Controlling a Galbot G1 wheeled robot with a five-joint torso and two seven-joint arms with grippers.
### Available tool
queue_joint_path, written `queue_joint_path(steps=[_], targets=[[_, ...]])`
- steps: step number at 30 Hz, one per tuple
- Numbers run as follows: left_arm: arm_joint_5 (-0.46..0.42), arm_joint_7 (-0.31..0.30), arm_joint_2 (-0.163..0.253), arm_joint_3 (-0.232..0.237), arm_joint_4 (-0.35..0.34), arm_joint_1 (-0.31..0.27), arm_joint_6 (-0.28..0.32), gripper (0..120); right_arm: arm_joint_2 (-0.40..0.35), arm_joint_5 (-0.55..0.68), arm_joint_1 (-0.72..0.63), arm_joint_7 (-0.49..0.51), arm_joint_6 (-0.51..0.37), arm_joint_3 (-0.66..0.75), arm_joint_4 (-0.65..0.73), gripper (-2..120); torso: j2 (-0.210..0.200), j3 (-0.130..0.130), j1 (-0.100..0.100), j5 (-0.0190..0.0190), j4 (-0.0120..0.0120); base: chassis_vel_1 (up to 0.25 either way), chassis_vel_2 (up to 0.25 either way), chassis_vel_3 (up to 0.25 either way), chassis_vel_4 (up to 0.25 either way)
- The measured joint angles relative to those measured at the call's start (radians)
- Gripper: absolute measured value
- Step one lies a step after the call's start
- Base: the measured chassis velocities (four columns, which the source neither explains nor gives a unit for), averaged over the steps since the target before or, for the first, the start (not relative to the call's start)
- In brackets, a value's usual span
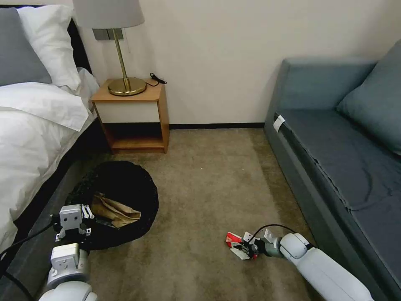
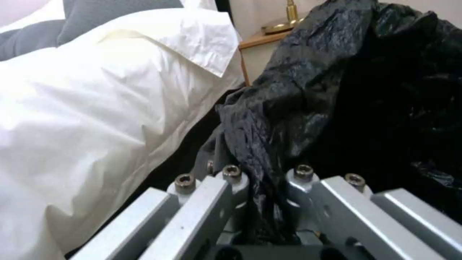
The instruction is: Pick up the trash bin, then pick up the garbage on the floor and place it into the trash bin.
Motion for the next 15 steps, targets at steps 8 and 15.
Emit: queue_joint_path(steps=[8,15], targets=[[-0.006,0.001,-0.003,0.002,0.006,0.000,-0.005,3,0.020,-0.009,0.005,-0.015,0.028,0.025,-0.011,0,0.000,0.000,0.000,0.0003,0.0000,0.000,0.000,0.000,0.000],[-0.008,0.002,-0.004,0.000,0.007,-0.001,-0.007,3,0.026,-0.008,0.019,-0.030,0.047,0.065,0.023,0,0.000,0.000,0.000,0.0000,0.0000,0.000,0.000,0.000,0.000]])
